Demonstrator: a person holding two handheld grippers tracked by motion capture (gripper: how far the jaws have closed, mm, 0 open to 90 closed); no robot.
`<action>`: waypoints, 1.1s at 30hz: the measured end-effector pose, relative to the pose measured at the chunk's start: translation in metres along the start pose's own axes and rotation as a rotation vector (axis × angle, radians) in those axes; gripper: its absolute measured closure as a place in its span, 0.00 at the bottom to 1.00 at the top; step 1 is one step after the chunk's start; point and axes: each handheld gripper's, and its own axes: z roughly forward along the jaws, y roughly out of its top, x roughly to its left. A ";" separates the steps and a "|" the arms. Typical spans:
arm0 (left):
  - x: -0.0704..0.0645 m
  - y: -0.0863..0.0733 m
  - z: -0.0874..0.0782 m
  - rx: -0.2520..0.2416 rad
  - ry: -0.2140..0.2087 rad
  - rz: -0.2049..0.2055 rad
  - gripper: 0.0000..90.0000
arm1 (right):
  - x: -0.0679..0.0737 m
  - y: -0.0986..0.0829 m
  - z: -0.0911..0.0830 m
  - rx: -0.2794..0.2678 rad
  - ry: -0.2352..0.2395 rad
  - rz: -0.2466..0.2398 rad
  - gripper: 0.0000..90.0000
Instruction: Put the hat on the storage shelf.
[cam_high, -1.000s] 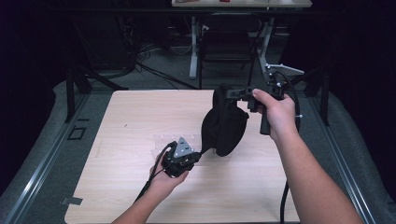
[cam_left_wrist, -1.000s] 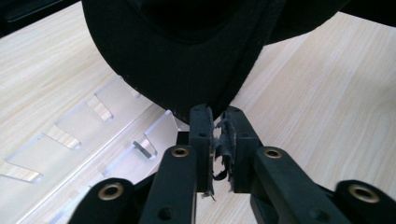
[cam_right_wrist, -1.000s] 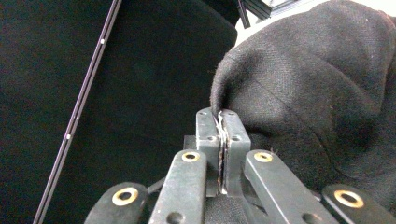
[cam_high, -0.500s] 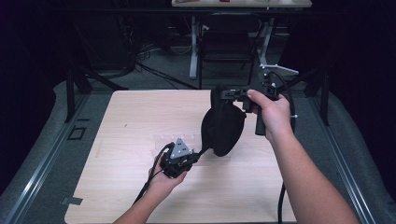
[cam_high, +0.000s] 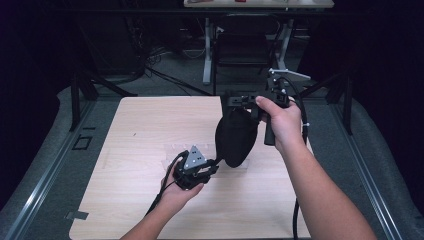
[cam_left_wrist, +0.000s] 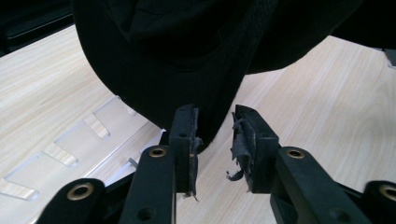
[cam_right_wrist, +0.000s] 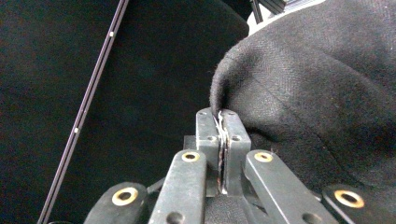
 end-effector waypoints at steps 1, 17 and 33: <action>0.000 0.000 0.001 0.003 0.001 -0.002 0.80 | 0.001 0.000 0.001 0.001 0.001 -0.001 0.99; -0.003 -0.007 0.001 0.013 0.072 0.093 0.94 | 0.005 -0.002 0.016 0.027 0.014 -0.007 0.97; 0.001 -0.018 -0.001 -0.004 0.079 0.076 0.95 | 0.005 -0.003 -0.003 -0.017 0.016 -0.034 0.92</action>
